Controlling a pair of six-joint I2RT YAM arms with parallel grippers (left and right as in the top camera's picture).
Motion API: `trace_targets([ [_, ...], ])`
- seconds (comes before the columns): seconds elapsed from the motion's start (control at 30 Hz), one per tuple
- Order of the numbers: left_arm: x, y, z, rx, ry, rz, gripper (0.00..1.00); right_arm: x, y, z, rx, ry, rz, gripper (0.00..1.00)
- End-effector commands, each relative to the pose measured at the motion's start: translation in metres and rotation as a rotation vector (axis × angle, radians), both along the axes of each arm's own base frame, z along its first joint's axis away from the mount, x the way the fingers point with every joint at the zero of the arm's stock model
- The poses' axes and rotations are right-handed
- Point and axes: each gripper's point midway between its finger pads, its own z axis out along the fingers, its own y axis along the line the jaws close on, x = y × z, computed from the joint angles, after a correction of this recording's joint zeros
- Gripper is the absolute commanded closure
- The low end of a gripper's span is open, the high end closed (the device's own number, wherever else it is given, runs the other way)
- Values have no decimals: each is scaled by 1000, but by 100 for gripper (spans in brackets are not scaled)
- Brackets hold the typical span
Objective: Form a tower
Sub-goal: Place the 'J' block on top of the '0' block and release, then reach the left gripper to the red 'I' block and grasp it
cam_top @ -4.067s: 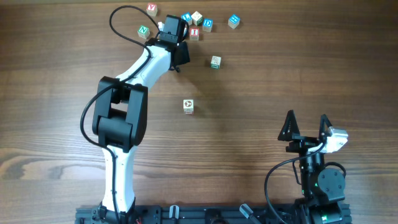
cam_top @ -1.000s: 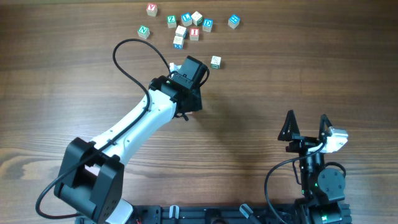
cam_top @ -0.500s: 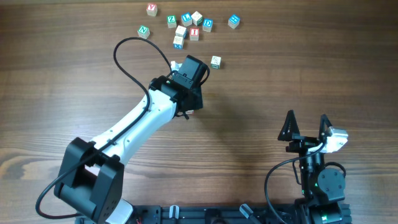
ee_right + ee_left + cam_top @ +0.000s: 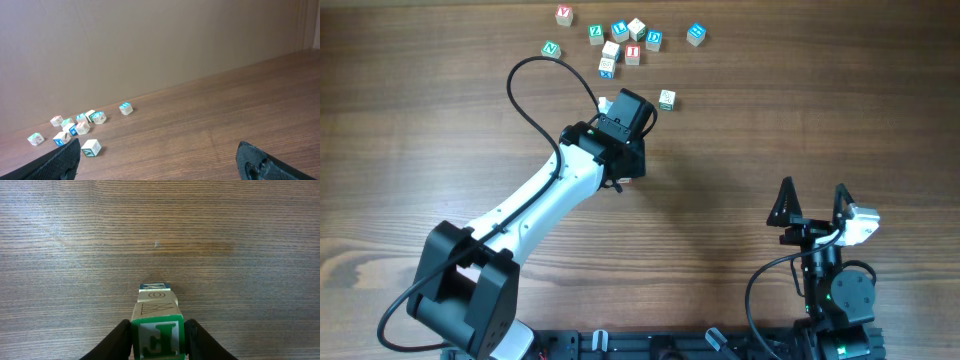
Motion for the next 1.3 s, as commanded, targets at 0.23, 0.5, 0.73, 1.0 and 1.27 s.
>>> trace_targets([
  [0.23, 3, -3, 10, -2, -30, -43, 64, 0, -3, 2, -15, -9, -15, 0],
  [0.5, 3, -3, 10, -2, -30, -43, 65, 0, -3, 2, -15, -9, -15, 1],
  [0.73, 3, -3, 10, -2, -30, -43, 67, 0, -3, 2, -15, -9, -15, 0],
  [1.0, 3, -3, 10, -2, -30, -43, 54, 0, -3, 2, -15, -9, -15, 0],
  [1.27, 37, 10, 41, 68, -170, -21, 34, 0, -3, 2, -15, -8, -15, 0],
])
